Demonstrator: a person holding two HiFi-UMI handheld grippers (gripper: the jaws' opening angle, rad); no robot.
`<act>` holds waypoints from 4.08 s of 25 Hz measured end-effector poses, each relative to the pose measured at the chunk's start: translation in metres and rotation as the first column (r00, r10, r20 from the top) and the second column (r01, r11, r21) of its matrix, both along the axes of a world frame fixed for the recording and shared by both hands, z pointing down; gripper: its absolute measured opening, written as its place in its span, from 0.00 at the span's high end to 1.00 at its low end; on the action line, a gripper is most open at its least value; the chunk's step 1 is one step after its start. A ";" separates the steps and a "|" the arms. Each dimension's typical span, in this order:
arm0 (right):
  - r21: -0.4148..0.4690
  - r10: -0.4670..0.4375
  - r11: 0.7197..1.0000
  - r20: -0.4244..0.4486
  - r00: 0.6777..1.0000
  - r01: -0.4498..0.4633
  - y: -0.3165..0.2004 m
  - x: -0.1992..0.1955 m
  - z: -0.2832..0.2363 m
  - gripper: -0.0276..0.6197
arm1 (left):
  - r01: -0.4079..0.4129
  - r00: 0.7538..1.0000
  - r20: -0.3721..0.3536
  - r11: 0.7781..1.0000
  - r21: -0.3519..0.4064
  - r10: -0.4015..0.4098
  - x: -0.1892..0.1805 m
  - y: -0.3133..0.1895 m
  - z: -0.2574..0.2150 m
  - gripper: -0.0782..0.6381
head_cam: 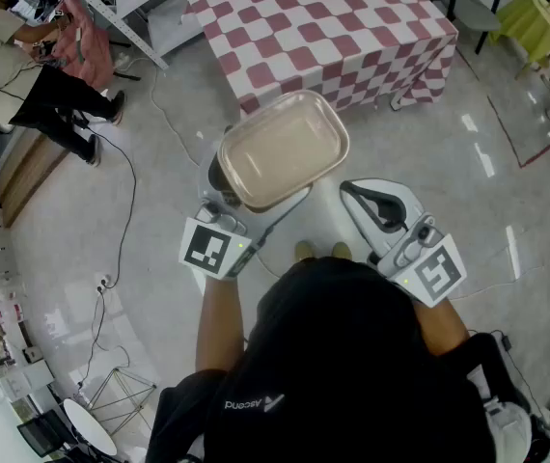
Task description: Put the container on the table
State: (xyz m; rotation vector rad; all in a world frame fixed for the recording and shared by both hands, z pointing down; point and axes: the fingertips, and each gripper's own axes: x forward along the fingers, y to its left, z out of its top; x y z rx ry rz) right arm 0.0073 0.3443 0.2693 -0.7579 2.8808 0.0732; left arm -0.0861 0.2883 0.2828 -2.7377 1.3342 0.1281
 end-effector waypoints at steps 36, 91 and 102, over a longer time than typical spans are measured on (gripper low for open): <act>-0.038 0.032 0.999 -0.030 0.999 -0.033 -0.289 -0.017 0.022 0.95 | 0.011 0.997 0.081 0.996 -0.087 -0.004 -0.041 -0.312 0.064 0.05; -0.166 0.010 0.986 -0.137 0.991 -0.032 -0.545 -0.013 0.084 0.95 | 0.178 0.851 0.466 0.700 -0.692 0.244 -0.062 -0.549 0.296 0.05; -0.159 0.003 0.987 -0.108 0.994 -0.021 -0.549 -0.019 0.078 0.95 | 0.074 0.971 0.240 0.919 -0.388 0.023 -0.051 -0.531 0.159 0.06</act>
